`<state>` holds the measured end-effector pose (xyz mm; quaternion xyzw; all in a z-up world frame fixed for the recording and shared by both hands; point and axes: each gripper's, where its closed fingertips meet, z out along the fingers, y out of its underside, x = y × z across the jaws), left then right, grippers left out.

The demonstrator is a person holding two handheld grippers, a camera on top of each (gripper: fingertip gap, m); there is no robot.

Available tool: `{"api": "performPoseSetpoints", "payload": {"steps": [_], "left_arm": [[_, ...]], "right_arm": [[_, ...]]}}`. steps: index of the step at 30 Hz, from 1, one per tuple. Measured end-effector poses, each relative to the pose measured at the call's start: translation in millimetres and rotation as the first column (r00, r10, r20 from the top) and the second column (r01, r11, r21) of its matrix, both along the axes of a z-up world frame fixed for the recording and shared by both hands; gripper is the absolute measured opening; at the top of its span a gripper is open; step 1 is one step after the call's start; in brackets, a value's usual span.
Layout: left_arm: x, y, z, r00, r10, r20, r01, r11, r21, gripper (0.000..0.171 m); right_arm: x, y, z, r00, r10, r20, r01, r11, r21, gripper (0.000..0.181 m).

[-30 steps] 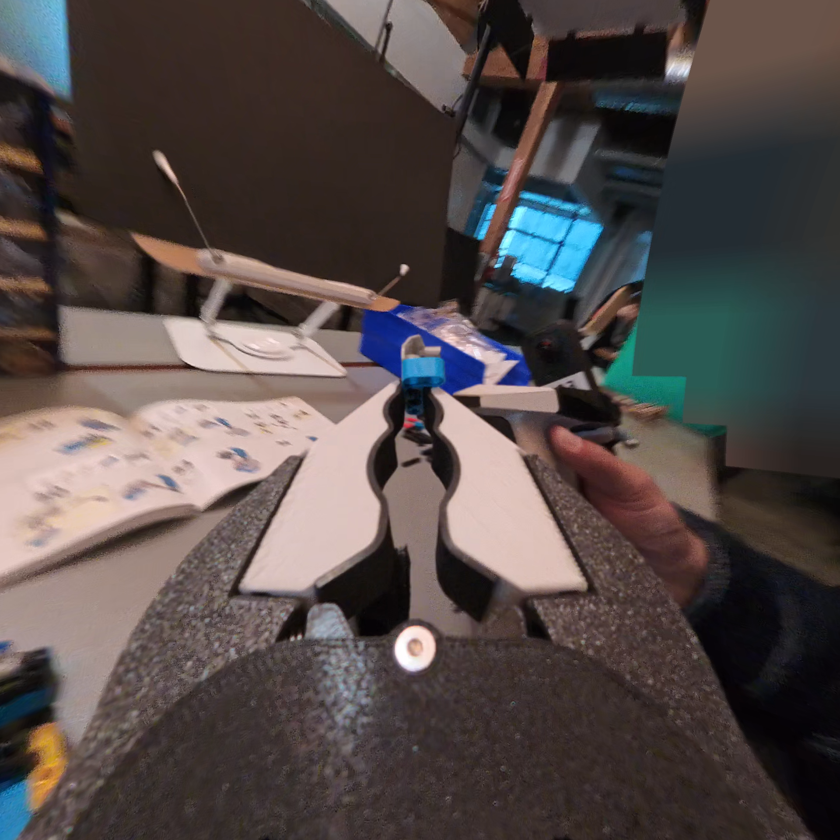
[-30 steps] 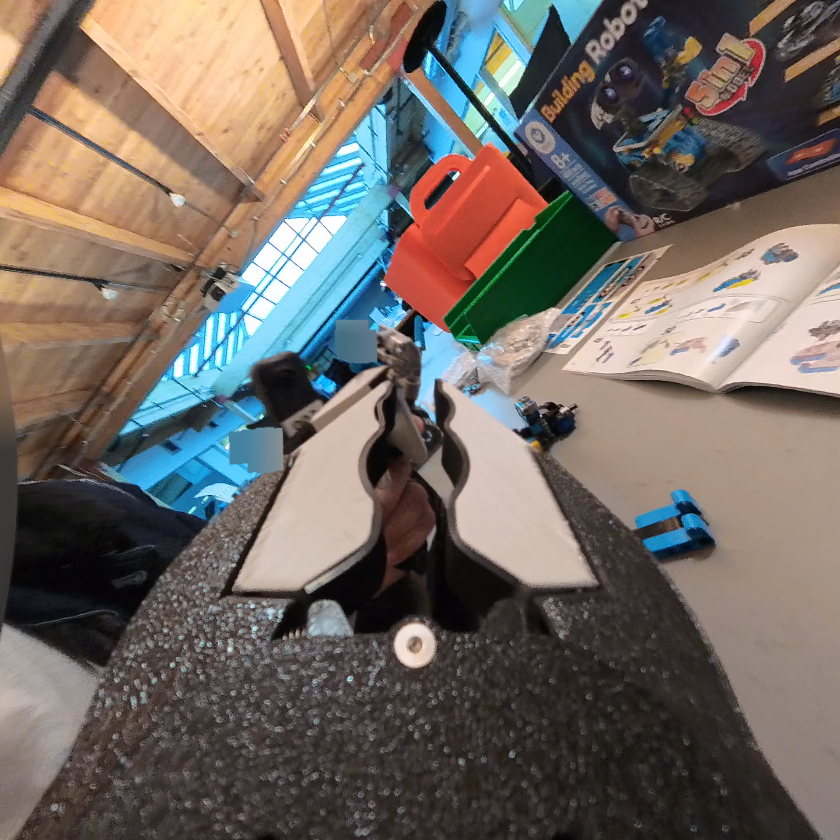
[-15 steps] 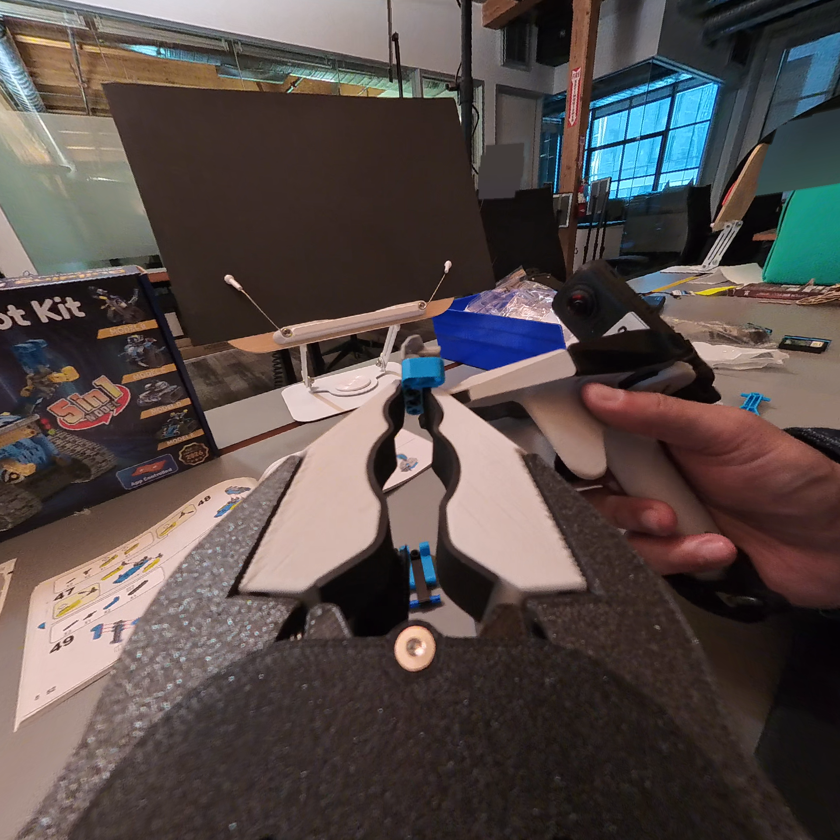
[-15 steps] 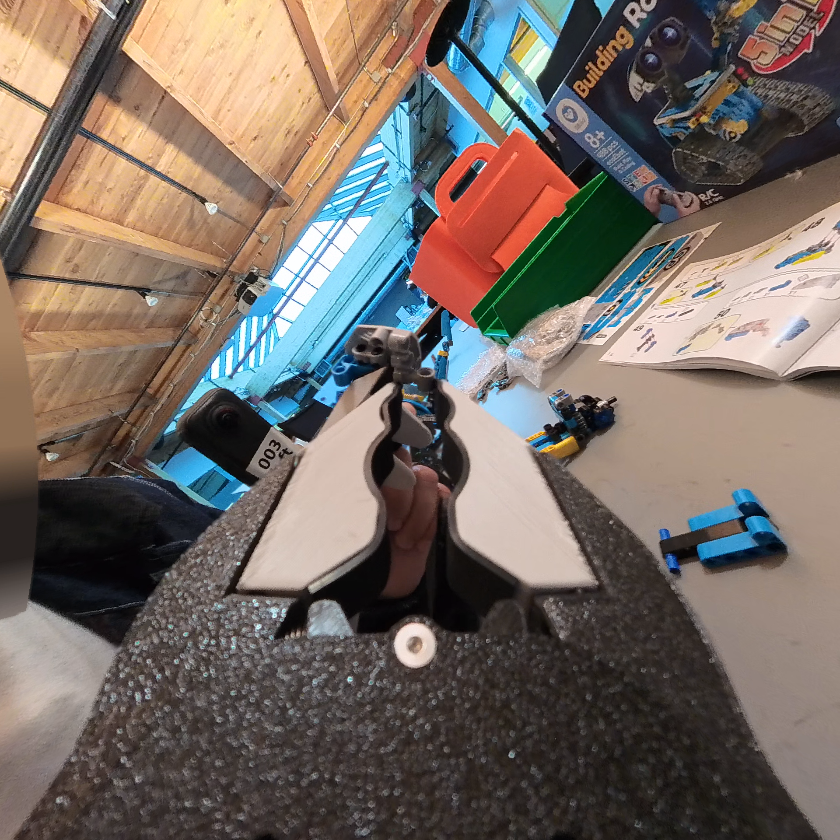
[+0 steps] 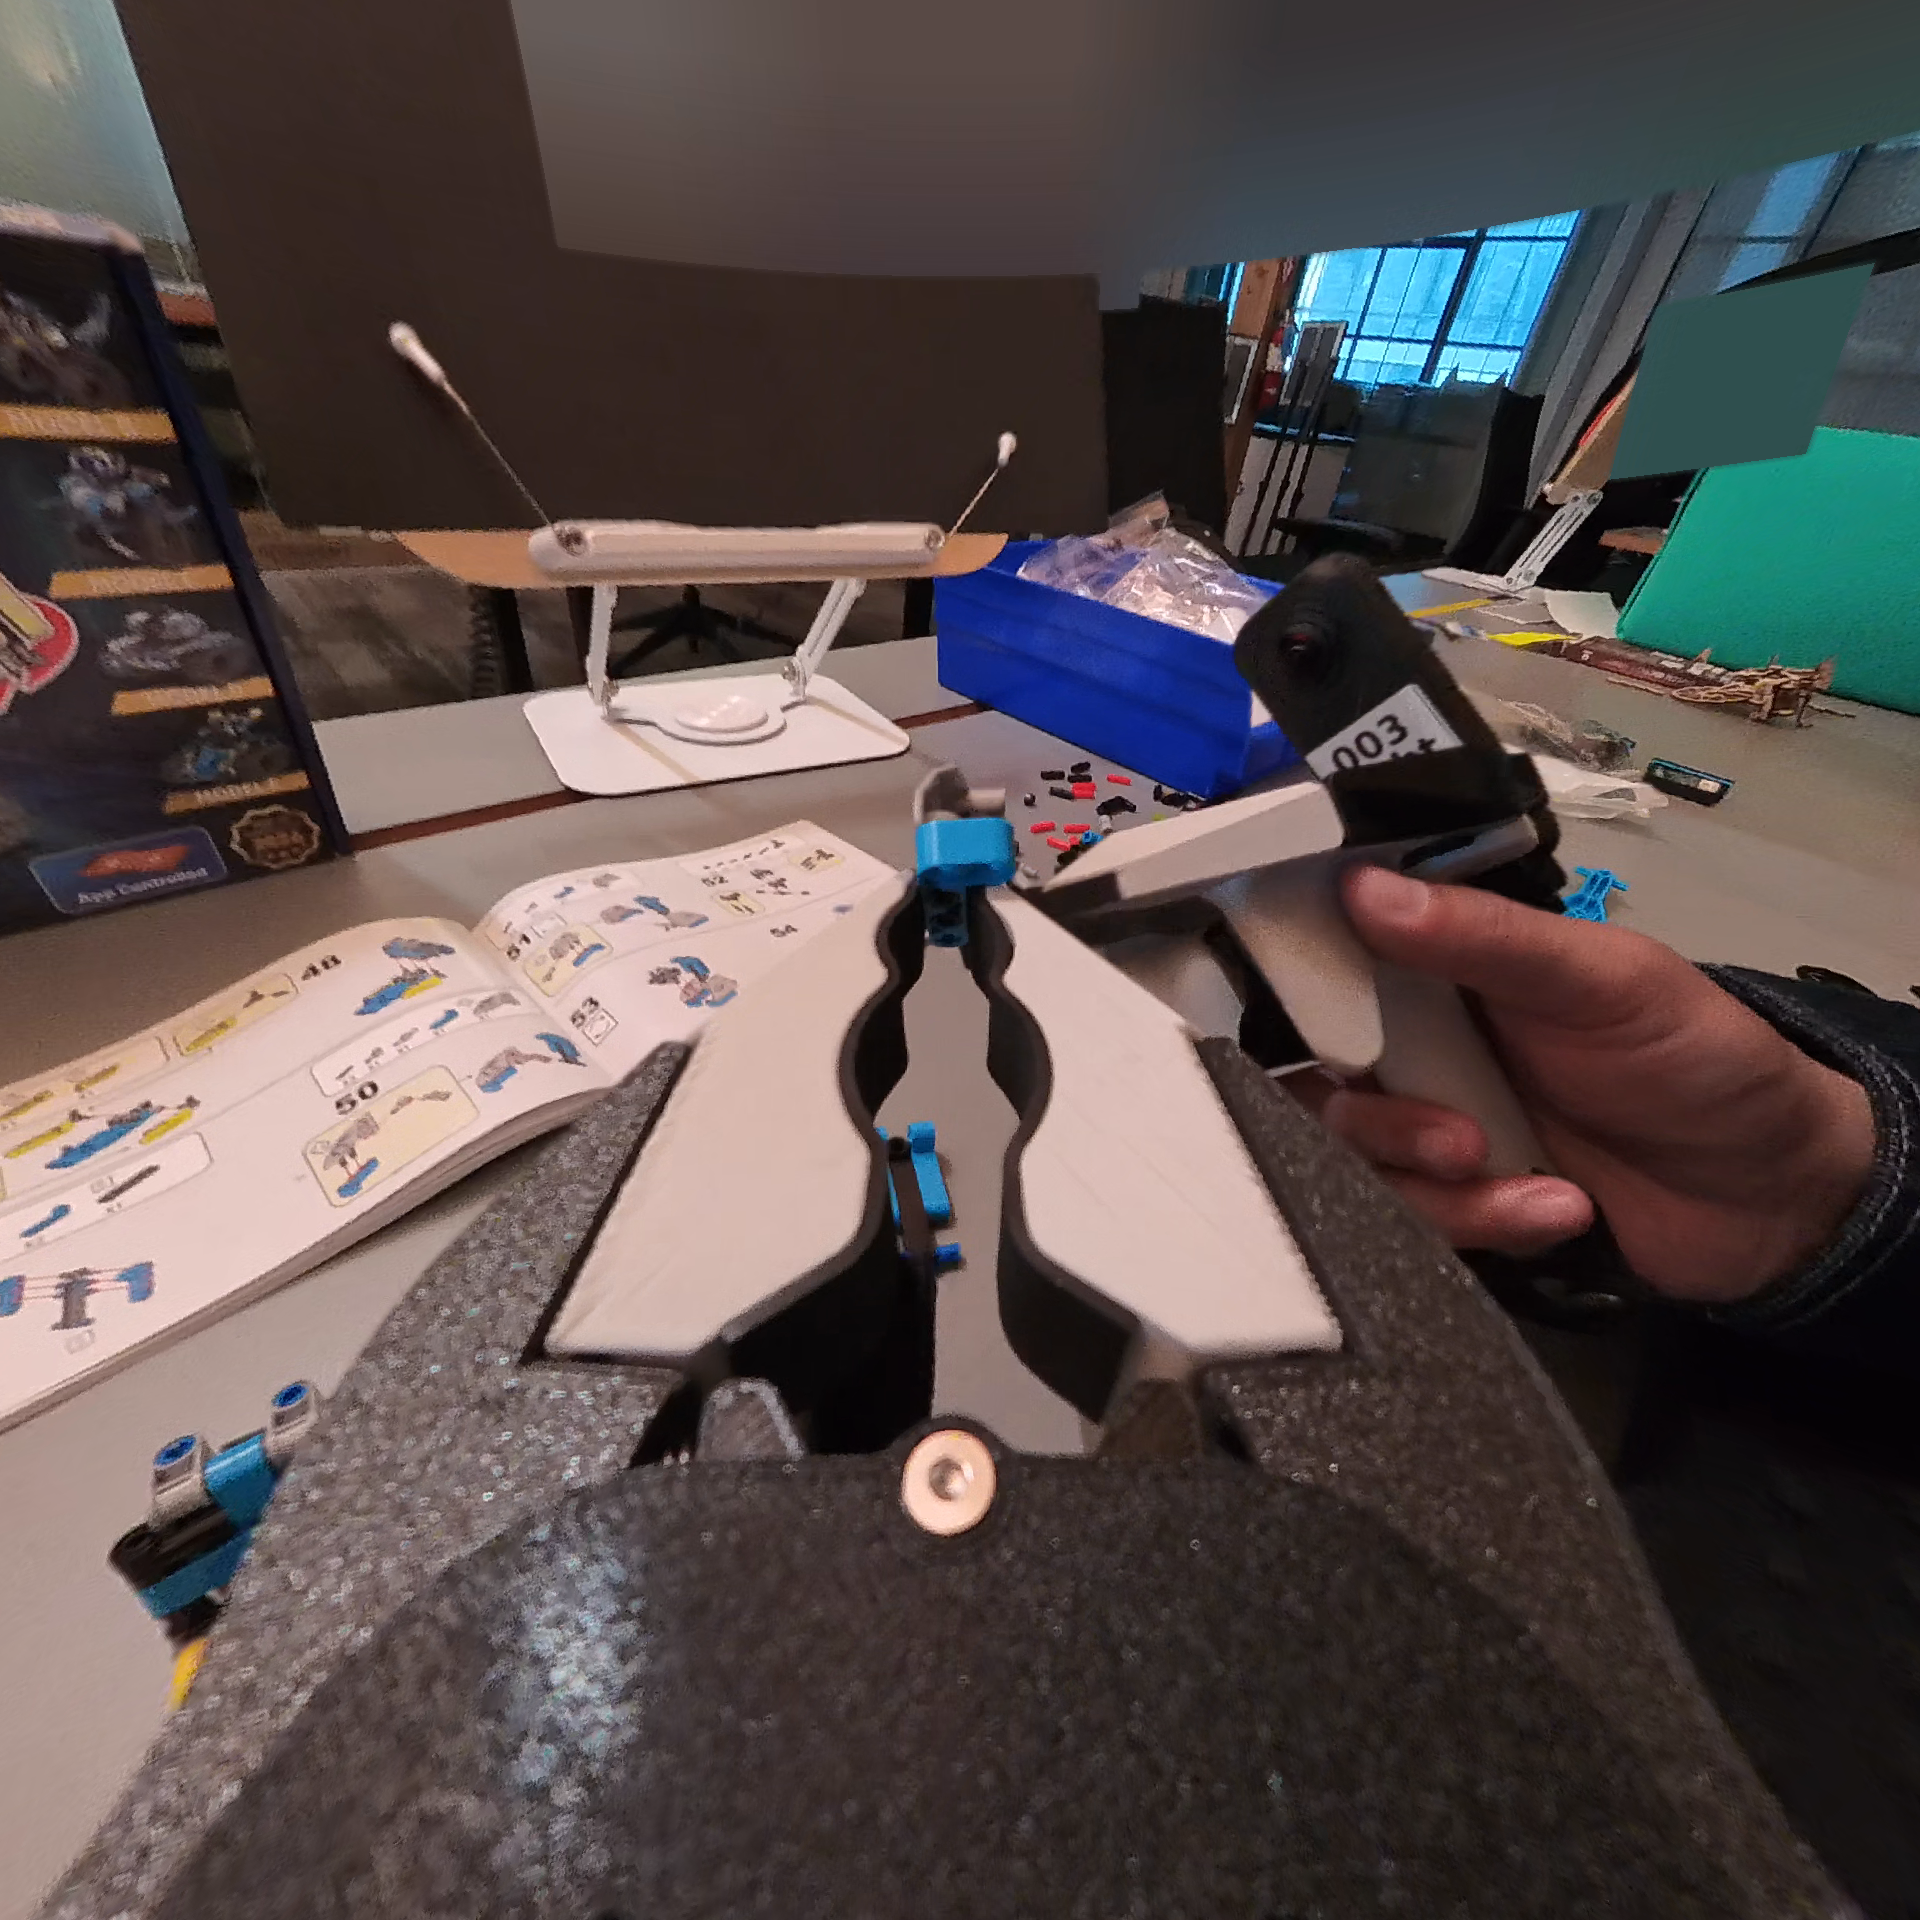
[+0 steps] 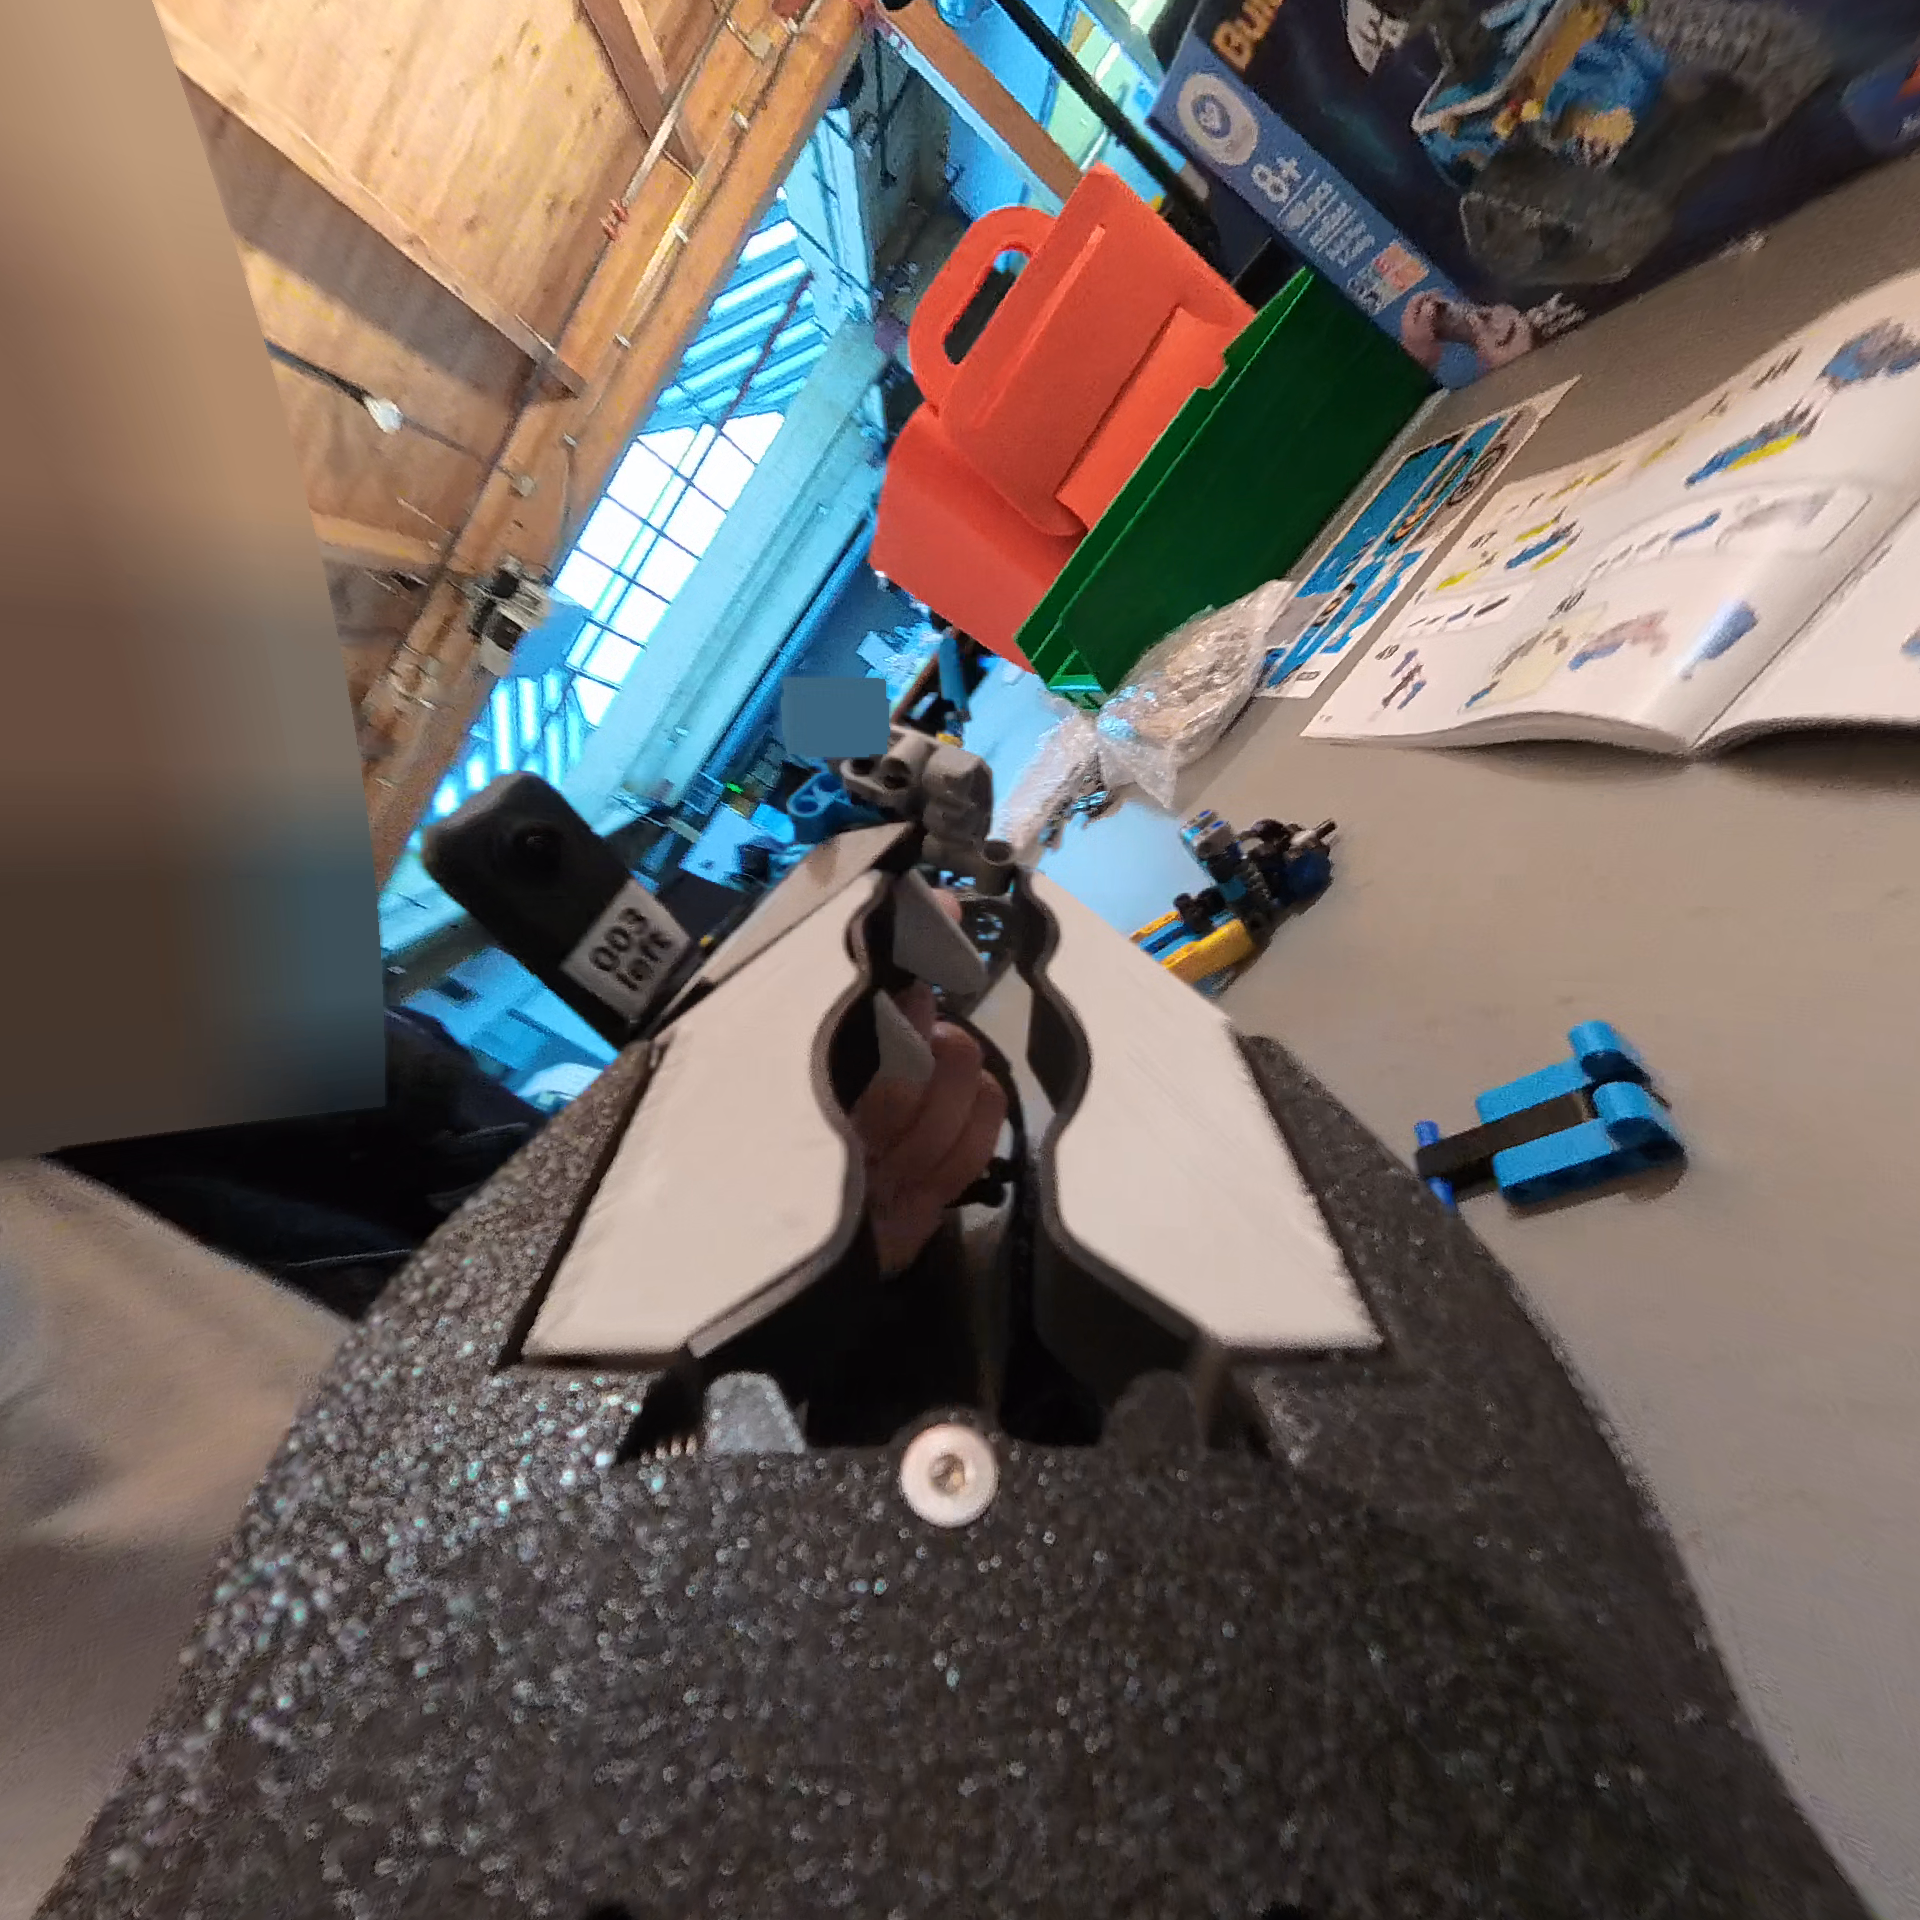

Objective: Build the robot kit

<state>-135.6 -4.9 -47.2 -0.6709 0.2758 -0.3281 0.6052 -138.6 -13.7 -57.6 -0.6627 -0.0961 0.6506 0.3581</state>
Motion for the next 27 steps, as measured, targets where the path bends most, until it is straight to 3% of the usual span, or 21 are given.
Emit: {"api": "performPoseSetpoints", "payload": {"steps": [5, 12, 14, 27], "left_arm": [[1, 11, -16, 0.999, -0.022, 0.026, 0.025, 0.993, -0.112, 0.008], [11, 8, -29, 0.998, -0.058, -0.006, 0.056, 0.986, -0.157, 0.007], [13, 6, -31, 0.998, -0.057, -0.029, 0.052, 0.988, -0.148, 0.007], [17, 2, -35, 0.995, -0.080, -0.068, 0.068, 0.984, -0.163, 0.008]], "right_arm": [[3, 8, -9, 0.996, 0.022, -0.086, -0.032, 0.993, -0.117, 0.030], [12, 17, -24, 0.999, -0.034, -0.042, 0.027, 0.987, -0.158, 0.019], [15, 18, -23, 0.998, -0.041, -0.044, 0.034, 0.987, -0.155, 0.009], [20, 15, -27, 0.975, -0.068, 0.211, 0.068, 0.998, 0.009, 0.008]]}}
